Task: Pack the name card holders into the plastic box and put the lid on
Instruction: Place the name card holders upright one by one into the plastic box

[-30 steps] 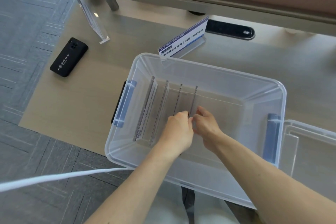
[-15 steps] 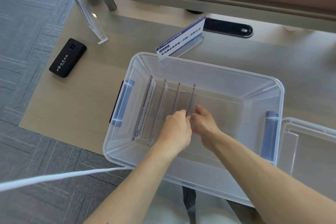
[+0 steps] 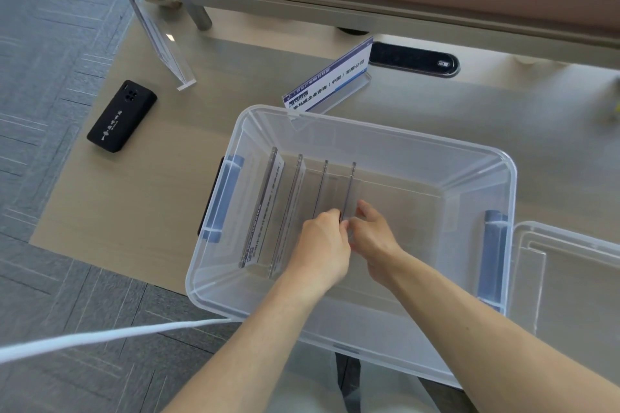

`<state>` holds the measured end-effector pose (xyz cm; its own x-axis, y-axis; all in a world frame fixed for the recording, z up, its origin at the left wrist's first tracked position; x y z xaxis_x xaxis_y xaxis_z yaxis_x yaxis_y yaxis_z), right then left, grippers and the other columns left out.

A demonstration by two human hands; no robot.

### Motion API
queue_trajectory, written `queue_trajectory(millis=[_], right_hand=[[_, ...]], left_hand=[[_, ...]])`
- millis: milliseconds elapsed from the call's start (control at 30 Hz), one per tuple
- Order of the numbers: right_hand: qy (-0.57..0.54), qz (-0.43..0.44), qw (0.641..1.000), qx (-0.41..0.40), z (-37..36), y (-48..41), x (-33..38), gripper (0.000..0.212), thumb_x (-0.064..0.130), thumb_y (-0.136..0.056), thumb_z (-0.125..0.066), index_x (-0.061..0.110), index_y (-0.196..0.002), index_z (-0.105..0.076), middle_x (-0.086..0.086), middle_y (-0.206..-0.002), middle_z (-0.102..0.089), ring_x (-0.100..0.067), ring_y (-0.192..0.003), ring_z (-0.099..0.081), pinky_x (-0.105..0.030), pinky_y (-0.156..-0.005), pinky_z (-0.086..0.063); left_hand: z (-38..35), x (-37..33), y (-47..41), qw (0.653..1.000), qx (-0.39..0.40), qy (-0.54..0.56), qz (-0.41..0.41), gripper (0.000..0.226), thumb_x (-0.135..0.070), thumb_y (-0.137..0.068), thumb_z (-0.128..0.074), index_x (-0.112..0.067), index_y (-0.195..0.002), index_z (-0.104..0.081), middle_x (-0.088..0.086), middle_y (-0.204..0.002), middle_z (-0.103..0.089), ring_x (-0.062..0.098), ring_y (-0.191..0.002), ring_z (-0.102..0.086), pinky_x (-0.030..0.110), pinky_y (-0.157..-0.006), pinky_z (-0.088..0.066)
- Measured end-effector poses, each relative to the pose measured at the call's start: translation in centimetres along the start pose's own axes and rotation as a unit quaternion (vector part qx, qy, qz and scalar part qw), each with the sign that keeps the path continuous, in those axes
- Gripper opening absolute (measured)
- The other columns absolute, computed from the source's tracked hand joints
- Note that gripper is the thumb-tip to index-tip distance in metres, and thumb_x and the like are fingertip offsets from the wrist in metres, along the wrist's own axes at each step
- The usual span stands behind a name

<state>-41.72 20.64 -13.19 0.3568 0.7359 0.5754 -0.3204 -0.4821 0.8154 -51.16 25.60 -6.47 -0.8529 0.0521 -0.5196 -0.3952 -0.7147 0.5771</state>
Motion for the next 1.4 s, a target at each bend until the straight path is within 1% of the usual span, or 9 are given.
queue_trajectory(millis=[200,300,400,467,500,633,833,1100,1400], right_hand=[[0.012,0.005,1.000,0.006,0.0,1.0,0.7,0.072,0.005,-0.096,-0.044,0.019,-0.161,-0.017,-0.004,-0.167,-0.022,-0.024,-0.150,-0.029,-0.048,-0.118,-0.035],[0.029,0.031,0.999,-0.004,0.7,2.6,2.3,0.067,0.010,-0.098,-0.045,0.020,-0.159,-0.021,-0.004,-0.163,-0.028,-0.024,-0.146,-0.036,-0.042,-0.116,-0.037],[0.038,0.081,0.996,-0.017,2.4,5.1,5.7,0.062,0.010,-0.099,-0.048,0.020,-0.157,-0.028,-0.003,-0.157,-0.037,-0.021,-0.137,-0.044,-0.030,-0.101,-0.039],[0.039,0.119,0.992,-0.023,3.9,6.9,8.6,0.059,0.007,-0.098,-0.049,0.021,-0.154,-0.035,-0.002,-0.151,-0.044,-0.019,-0.130,-0.047,-0.031,-0.097,-0.041],[0.039,0.139,0.989,-0.024,4.6,7.7,10.2,0.056,0.007,-0.098,-0.050,0.020,-0.151,-0.040,-0.002,-0.148,-0.047,-0.018,-0.129,-0.049,-0.033,-0.099,-0.044],[0.044,0.211,0.976,-0.015,6.9,10.3,16.5,0.044,0.012,-0.098,-0.055,0.020,-0.141,-0.050,-0.001,-0.138,-0.056,-0.017,-0.123,-0.056,-0.039,-0.105,-0.048],[0.038,0.260,0.964,-0.037,9.9,10.9,22.9,0.037,0.019,-0.097,-0.060,0.020,-0.134,-0.054,-0.003,-0.129,-0.060,-0.019,-0.117,-0.058,-0.041,-0.104,-0.048],[0.037,0.231,0.968,-0.093,10.6,6.9,25.9,0.037,0.021,-0.097,-0.062,0.020,-0.133,-0.054,-0.003,-0.128,-0.061,-0.019,-0.116,-0.059,-0.044,-0.106,-0.048],[0.029,0.194,0.971,-0.137,7.0,1.0,26.7,0.040,0.024,-0.096,-0.062,0.023,-0.135,-0.055,0.000,-0.126,-0.061,-0.020,-0.115,-0.060,-0.042,-0.104,-0.050]], left_hand=[[0.0,-0.1,0.2,1.000,0.004,-0.004,0.011,0.029,-0.035,-0.107,-0.038,-0.014,-0.105,-0.057,0.017,-0.101,-0.067,0.033,-0.085,-0.066,0.034,-0.062,-0.040],[1.5,-1.5,0.6,1.000,0.003,-0.013,0.001,0.030,-0.036,-0.107,-0.037,-0.013,-0.095,-0.053,0.018,-0.098,-0.068,0.034,-0.083,-0.064,0.034,-0.058,-0.035],[4.9,-4.1,1.2,1.000,-0.016,0.001,-0.015,0.034,-0.037,-0.105,-0.041,-0.011,-0.115,-0.062,0.017,-0.111,-0.072,0.035,-0.108,-0.065,0.035,-0.079,-0.046],[8.3,-6.6,1.5,0.998,-0.044,0.031,-0.035,0.039,-0.038,-0.103,-0.047,-0.015,-0.131,-0.062,0.009,-0.126,-0.071,0.028,-0.120,-0.065,0.036,-0.099,-0.050],[10.1,-8.0,1.7,0.996,-0.057,0.044,-0.050,0.038,-0.037,-0.103,-0.050,-0.017,-0.132,-0.063,0.006,-0.129,-0.071,0.023,-0.121,-0.065,0.034,-0.103,-0.049],[16.6,-13.1,1.9,0.986,-0.110,0.071,-0.104,0.028,-0.031,-0.101,-0.057,-0.017,-0.123,-0.070,-0.002,-0.122,-0.074,0.011,-0.113,-0.066,0.018,-0.090,-0.043],[21.9,-14.5,-0.3,0.982,-0.152,0.066,-0.094,0.026,-0.032,-0.100,-0.059,-0.018,-0.117,-0.072,-0.003,-0.118,-0.073,0.015,-0.115,-0.065,0.023,-0.092,-0.043],[24.1,-12.0,-6.9,0.990,-0.117,0.039,-0.070,0.036,-0.036,-0.097,-0.064,-0.018,-0.128,-0.067,-0.002,-0.131,-0.069,0.018,-0.123,-0.061,0.027,-0.103,-0.043],[22.2,-8.8,-17.9,0.996,0.029,-0.073,-0.044,0.082,-0.042,-0.078,-0.084,-0.013,-0.146,-0.050,0.005,-0.150,-0.054,0.024,-0.134,-0.056,0.030,-0.107,-0.043]])
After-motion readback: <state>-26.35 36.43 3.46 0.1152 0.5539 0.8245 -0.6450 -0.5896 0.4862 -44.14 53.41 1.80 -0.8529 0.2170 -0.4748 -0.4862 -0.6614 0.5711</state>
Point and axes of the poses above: each hand's wrist, its own y-axis away from the middle knuckle, its own z-axis out of the back of the hand, x = y × z, the point moved 5 cm from there along -y, towards the middle knuckle
